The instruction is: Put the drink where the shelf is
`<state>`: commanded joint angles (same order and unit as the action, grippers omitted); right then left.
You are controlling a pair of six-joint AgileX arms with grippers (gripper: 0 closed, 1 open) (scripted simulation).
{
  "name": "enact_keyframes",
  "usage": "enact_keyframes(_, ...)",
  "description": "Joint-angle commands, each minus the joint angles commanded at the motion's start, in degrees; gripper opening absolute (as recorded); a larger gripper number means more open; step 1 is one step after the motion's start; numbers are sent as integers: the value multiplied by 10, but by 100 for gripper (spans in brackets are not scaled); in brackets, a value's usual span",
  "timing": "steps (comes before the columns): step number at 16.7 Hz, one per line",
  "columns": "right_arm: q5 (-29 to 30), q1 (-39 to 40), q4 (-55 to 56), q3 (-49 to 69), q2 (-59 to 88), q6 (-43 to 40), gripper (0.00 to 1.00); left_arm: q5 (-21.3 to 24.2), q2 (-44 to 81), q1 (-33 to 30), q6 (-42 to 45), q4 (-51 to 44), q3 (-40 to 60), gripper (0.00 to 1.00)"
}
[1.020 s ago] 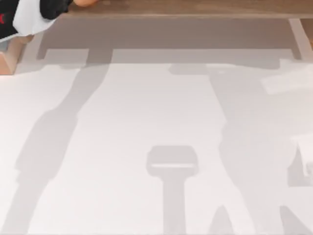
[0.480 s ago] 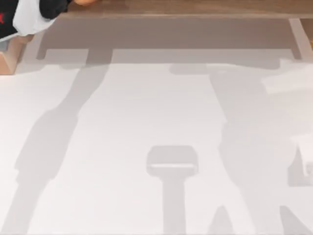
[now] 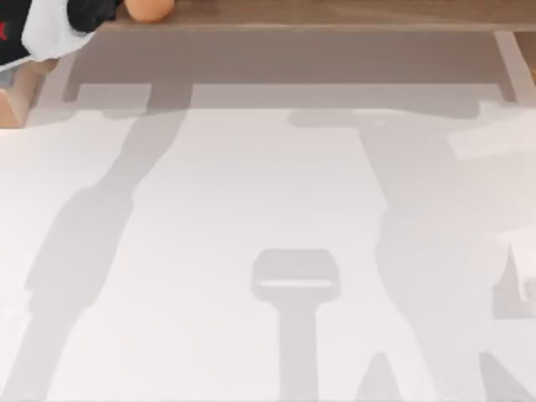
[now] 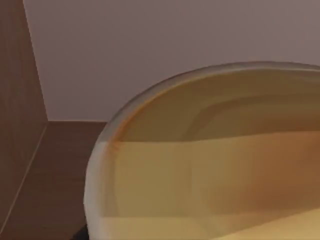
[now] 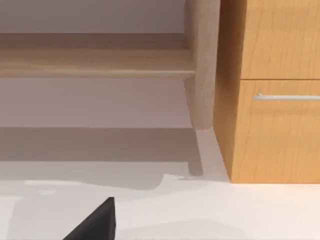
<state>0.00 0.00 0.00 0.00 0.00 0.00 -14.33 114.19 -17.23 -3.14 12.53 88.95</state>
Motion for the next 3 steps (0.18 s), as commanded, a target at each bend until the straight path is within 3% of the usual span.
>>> enact_keyframes(3, 0, 0, 0, 0, 0, 0, 100, 0, 0, 0, 0, 0, 0, 100)
